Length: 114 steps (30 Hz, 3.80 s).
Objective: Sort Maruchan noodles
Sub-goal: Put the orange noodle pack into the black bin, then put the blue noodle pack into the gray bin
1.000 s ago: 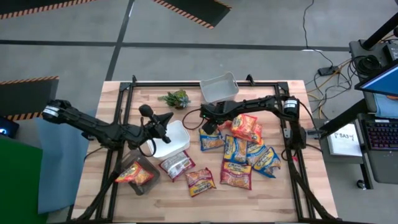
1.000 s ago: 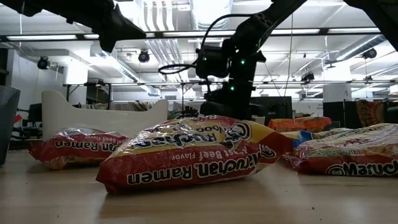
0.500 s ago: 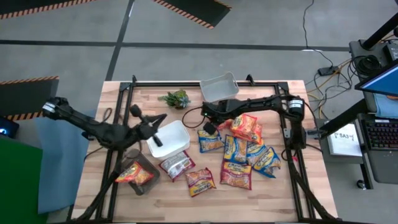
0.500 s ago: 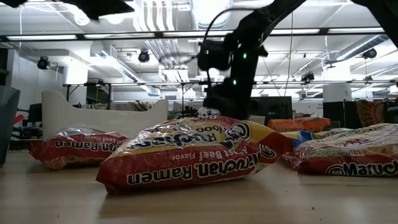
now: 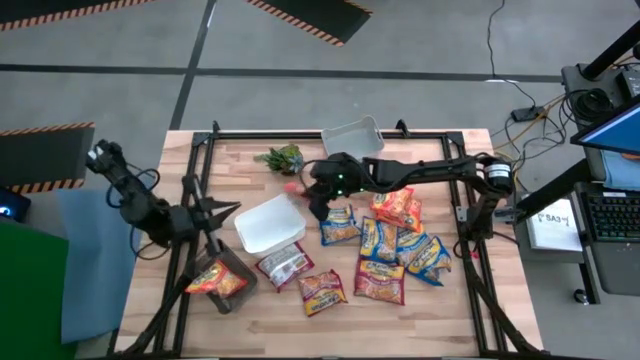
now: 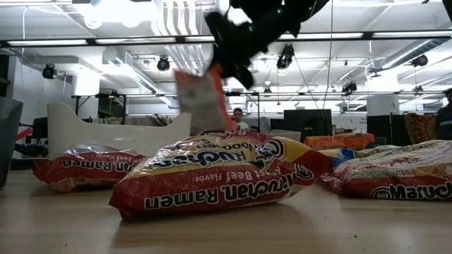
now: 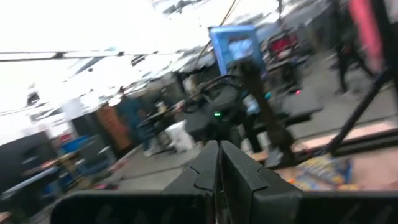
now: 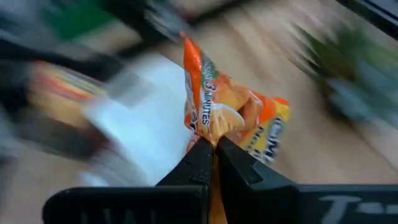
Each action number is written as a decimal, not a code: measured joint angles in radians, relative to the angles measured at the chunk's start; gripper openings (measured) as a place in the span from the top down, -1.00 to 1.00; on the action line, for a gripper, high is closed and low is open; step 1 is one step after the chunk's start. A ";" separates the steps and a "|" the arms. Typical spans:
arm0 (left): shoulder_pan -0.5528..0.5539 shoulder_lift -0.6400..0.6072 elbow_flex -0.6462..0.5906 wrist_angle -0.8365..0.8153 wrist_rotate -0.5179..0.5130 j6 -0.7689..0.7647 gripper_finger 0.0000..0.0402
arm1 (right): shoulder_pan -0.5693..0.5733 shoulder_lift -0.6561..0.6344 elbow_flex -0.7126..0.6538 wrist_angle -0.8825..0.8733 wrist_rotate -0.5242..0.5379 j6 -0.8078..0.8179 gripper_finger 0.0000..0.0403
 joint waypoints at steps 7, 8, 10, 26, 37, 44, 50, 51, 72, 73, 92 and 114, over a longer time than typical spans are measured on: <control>-0.027 -0.015 0.000 0.033 0.045 0.000 1.00 | 0.052 0.083 0.001 0.498 -0.152 0.009 0.96; -0.027 -0.016 0.000 0.033 0.045 0.000 1.00 | 0.060 0.098 0.001 0.549 -0.154 0.002 0.96; -0.027 -0.016 0.000 0.038 0.045 0.000 1.00 | 0.077 0.132 0.000 0.648 -0.154 -0.012 0.96; -0.027 -0.019 0.000 0.083 0.046 0.015 1.00 | 0.139 0.553 0.404 0.874 -0.349 0.064 0.96; -0.027 -0.019 0.000 0.082 0.046 0.000 1.00 | 0.154 0.834 0.827 0.762 -0.477 0.075 0.96; -0.027 -0.018 0.000 0.081 0.045 0.000 1.00 | 0.164 0.920 0.966 0.580 -0.468 0.071 0.90; -0.027 -0.018 0.000 0.081 0.045 0.000 1.00 | 0.188 0.918 0.989 0.490 -0.444 0.014 0.55; -0.027 -0.018 0.000 0.081 0.046 0.000 1.00 | 0.186 0.918 0.989 0.477 -0.442 0.017 0.48; -0.027 -0.005 0.000 0.047 -0.086 -0.001 1.00 | 0.136 0.567 0.989 -0.655 -0.489 -0.356 0.22; -0.027 -0.003 0.000 0.046 -0.096 0.000 1.00 | 0.139 0.546 0.988 -0.747 -0.429 -0.380 0.24; -0.026 0.059 0.000 0.021 -0.096 -0.012 1.00 | 0.114 0.249 0.414 -0.977 -0.352 -0.403 0.36; -0.025 0.093 0.005 0.028 -0.097 -0.031 1.00 | 0.053 -0.206 -0.205 -0.778 0.431 0.410 0.22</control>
